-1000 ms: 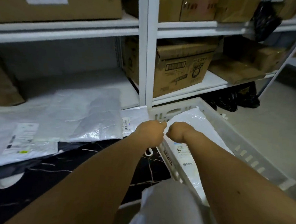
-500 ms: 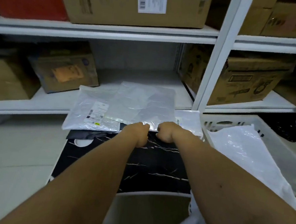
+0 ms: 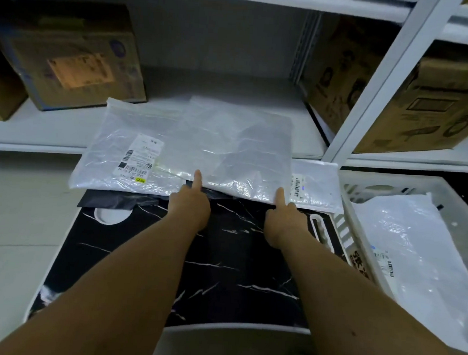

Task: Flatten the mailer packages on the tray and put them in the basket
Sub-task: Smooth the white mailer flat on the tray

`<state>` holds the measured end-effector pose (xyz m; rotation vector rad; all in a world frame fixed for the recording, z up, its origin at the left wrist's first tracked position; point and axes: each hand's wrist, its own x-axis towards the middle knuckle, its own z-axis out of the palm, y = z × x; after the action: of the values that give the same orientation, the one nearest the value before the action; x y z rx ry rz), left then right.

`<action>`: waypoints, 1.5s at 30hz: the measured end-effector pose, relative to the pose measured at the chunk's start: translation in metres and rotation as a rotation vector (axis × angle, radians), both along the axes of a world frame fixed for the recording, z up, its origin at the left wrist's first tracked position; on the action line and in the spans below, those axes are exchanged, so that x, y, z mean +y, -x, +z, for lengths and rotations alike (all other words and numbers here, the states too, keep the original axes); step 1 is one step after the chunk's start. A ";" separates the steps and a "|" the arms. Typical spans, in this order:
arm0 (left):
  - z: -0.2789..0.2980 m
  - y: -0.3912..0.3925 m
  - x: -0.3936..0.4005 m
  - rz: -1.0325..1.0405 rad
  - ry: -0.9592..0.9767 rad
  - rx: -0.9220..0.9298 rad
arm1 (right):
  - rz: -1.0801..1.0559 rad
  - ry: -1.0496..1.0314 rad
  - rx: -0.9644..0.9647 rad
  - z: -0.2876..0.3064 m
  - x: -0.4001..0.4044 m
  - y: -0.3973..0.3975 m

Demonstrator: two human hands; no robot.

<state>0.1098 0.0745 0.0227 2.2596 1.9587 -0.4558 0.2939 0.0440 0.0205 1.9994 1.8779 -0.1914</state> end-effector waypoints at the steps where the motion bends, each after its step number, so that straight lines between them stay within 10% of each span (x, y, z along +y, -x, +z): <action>1: -0.001 -0.001 0.003 0.007 -0.021 -0.003 | 0.011 -0.024 -0.015 -0.002 0.000 -0.001; 16: 0.042 0.005 -0.012 0.004 -0.183 0.041 | 0.026 -0.271 0.029 0.029 -0.022 0.003; 45: 0.022 0.032 -0.203 -0.058 0.294 0.145 | -0.033 0.247 -0.050 0.020 -0.194 0.047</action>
<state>0.0778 -0.1288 0.0449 2.1525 1.7525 -0.8746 0.2473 -0.1505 0.0404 1.8505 1.7007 -0.3612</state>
